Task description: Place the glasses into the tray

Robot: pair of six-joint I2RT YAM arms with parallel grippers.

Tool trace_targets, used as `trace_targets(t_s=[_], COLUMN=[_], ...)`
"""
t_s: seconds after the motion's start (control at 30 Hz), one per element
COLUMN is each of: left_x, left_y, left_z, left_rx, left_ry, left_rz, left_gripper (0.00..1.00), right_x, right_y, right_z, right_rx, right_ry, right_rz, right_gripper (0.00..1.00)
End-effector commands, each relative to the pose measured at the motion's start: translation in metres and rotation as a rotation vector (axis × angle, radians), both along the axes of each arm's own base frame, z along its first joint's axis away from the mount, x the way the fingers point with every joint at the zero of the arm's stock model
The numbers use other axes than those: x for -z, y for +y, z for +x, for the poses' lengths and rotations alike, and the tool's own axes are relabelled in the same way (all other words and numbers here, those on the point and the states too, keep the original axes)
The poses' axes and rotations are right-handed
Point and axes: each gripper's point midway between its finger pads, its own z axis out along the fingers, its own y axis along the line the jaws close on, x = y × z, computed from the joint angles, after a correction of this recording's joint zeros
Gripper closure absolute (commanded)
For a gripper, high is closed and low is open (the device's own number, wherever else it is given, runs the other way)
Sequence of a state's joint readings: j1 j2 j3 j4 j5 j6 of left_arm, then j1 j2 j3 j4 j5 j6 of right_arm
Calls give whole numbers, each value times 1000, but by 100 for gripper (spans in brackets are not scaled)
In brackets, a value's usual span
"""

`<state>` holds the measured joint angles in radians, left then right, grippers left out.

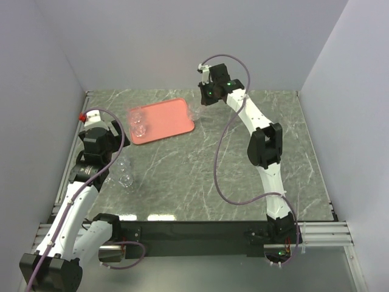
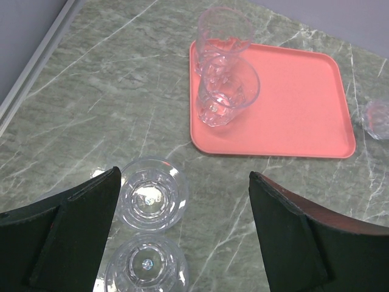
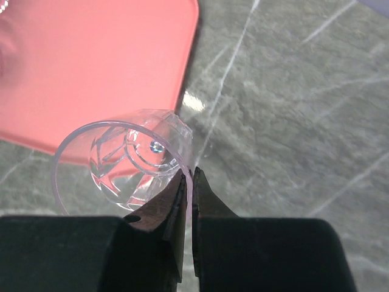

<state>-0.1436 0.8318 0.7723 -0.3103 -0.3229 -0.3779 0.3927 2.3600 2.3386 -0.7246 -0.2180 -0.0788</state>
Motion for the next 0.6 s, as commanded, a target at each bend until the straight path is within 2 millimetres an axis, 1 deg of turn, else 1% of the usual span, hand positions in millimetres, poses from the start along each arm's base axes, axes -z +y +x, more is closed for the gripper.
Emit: trace_targets(t_s=[0.0,0.07,0.1,0.23,0.37,0.47,0.57], left_x=[-6,-5,-7,-6,-7,-7,-8], left_y=[5,5,5,4,4,4,4], left_z=[5,5,5,5,5,5,5], left_rx=[-19,-18,-18,-13,-11,-12,-11], left_ry=[-27,-26,-30,-30,-31,-32,-36], left_rz=[24,24,23,22,22,21,20], left_gripper=[8,8,8,8,8,8,8], right_x=[-44,-37,-28,-14,-2,7,11], right_y=[25,32,35,45,61,65,67], right_z=[23,22,21,19,12,9,9], right_rx=[42,32,28,13,-15,-20,-17], right_ry=[-144,-135,-120,-101,-91,-87,-94], right_rz=[97,101,96,92,74,52,29], right_gripper=[100,100,100,100,100,100,100])
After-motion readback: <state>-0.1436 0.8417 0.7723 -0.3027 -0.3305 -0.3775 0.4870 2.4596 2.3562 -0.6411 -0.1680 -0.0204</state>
